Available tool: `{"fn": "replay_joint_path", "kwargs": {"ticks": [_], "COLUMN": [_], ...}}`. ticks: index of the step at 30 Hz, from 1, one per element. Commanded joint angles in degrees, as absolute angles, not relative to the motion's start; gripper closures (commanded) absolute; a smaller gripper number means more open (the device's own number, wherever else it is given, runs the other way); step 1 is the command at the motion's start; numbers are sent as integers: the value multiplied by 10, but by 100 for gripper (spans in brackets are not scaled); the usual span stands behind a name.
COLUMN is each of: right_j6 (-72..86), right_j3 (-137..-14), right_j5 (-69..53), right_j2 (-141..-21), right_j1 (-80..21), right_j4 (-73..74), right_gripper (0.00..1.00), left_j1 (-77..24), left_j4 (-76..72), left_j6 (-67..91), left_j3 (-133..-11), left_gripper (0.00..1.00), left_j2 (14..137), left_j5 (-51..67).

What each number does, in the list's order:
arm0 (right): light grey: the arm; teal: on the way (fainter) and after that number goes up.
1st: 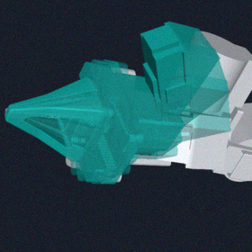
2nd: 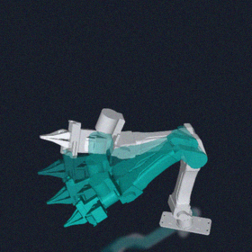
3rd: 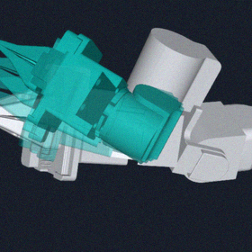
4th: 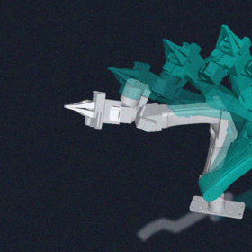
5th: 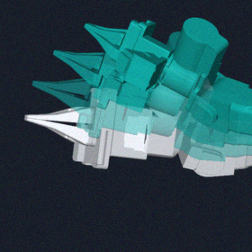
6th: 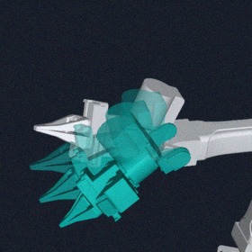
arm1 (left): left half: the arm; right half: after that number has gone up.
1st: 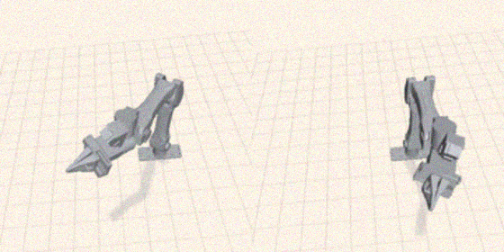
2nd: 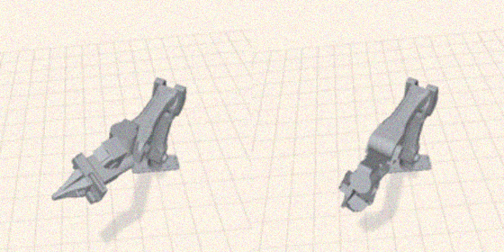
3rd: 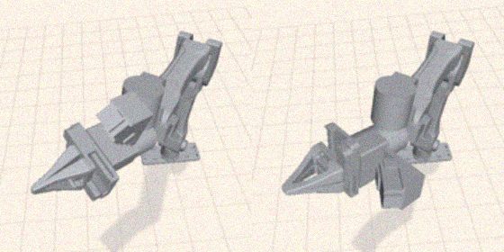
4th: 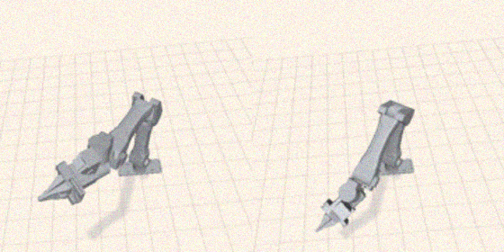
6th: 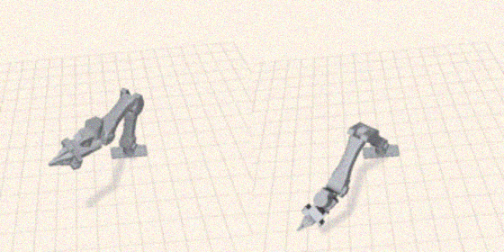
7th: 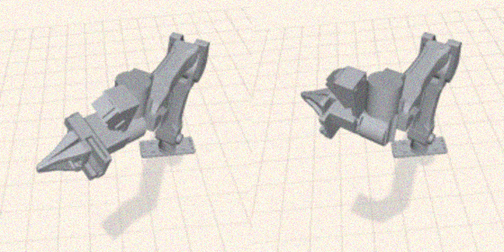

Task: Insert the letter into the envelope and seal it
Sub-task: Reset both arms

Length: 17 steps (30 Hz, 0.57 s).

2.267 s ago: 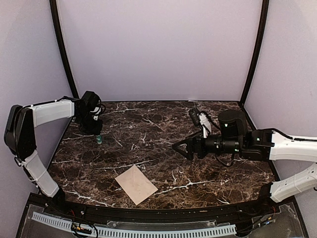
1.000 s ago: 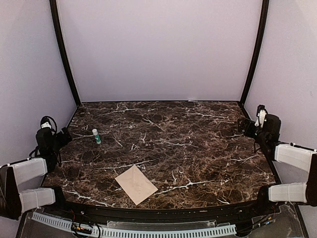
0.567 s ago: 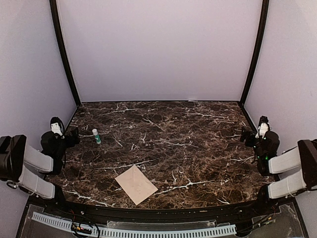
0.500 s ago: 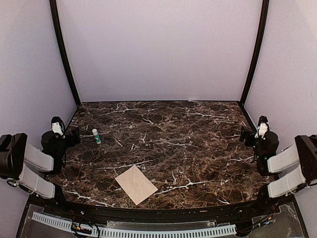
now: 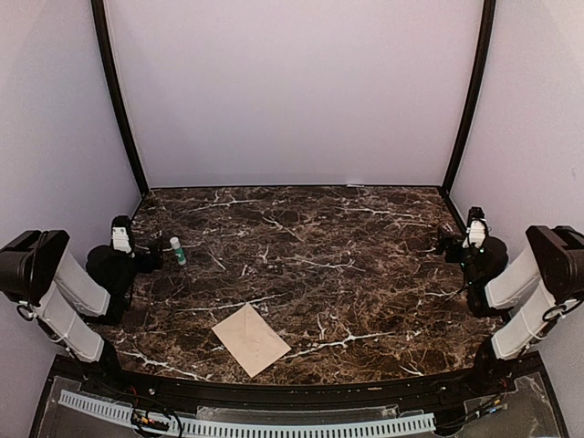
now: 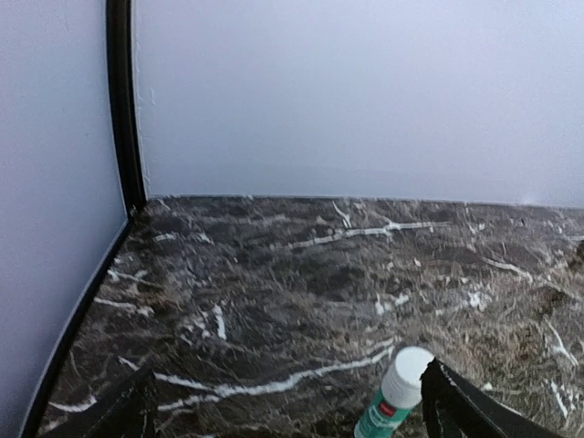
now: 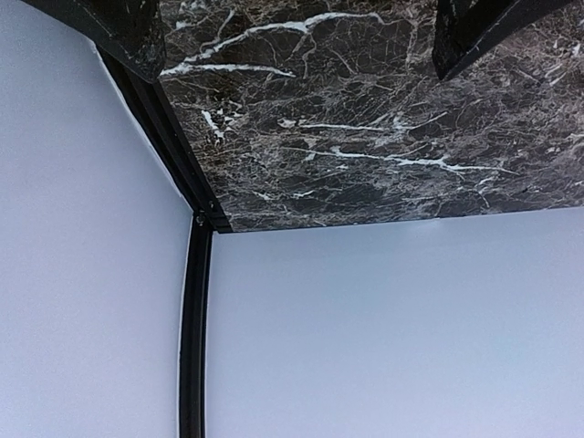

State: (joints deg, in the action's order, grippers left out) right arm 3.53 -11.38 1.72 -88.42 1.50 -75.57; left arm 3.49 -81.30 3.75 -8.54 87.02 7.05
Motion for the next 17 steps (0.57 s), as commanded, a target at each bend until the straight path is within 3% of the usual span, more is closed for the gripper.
{"fn": "replay_joint_path", "kwargs": {"ticks": [1,17], "right_j6": [21,6], "right_j3": [-124,-133], "right_j5": [3,-25], "right_j2": [-886,-887], "right_j1": [9,5], "right_j4": [-769,-752], "right_gripper": [1,1], "left_j1": [18,18], "left_j4": [-821,-795], "left_j6": [13,6], "left_j3": [-101,-130], "left_gripper": [1,1], "left_j2": [880,900], "left_j5": [41,53]}}
